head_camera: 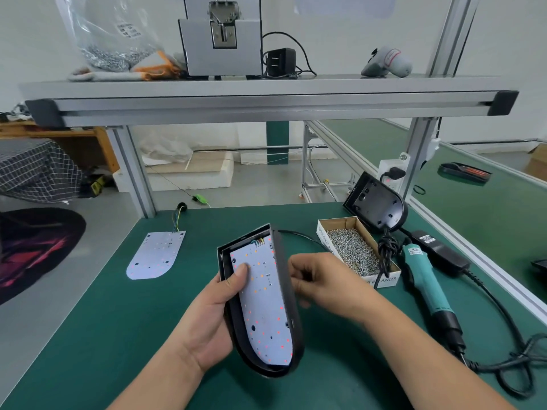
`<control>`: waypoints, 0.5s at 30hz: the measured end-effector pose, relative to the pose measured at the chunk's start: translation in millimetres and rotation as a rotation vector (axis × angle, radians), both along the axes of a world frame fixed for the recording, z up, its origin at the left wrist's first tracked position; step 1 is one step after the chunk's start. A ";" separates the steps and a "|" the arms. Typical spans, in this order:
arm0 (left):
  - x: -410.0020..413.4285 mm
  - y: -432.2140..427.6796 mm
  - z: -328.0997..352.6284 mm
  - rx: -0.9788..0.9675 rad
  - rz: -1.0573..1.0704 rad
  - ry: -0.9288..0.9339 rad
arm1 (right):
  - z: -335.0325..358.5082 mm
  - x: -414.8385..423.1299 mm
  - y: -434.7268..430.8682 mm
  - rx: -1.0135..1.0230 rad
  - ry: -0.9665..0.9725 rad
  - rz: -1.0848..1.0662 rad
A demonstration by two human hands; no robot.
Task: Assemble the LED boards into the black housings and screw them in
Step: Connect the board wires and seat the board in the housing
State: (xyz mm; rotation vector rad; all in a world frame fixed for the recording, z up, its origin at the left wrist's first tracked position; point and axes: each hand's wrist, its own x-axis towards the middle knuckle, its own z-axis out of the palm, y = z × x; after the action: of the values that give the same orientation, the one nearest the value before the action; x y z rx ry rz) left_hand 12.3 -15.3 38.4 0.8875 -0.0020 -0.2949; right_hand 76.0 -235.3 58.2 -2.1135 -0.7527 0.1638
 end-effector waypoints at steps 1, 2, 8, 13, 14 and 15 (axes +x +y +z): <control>-0.5 -0.5 -0.5 -0.015 0.006 0.013 | 0.5 -0.7 0.1 -0.016 -0.009 0.007; -0.9 -0.6 -1.9 -0.029 0.018 0.029 | 1.1 -0.7 0.2 -0.028 -0.021 0.015; -2.2 -6.2 -3.3 0.024 0.043 0.085 | -3.0 4.2 -3.6 -0.193 -0.064 0.005; -1.0 -2.9 -1.0 0.046 0.031 0.108 | -10.8 8.0 -1.8 -0.184 0.019 -0.022; -1.0 -2.8 -0.8 0.048 0.035 0.108 | -11.9 8.3 -0.7 -0.187 0.018 -0.037; -1.0 -3.3 -0.8 0.046 0.040 0.104 | -12.3 8.1 0.5 -0.194 0.007 -0.052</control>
State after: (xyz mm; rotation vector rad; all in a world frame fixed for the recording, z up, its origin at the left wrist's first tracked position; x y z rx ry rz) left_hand 11.4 -18.7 37.6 0.9158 0.1191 -0.3039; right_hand 84.2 -234.8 46.0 -2.3123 -0.7005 0.2231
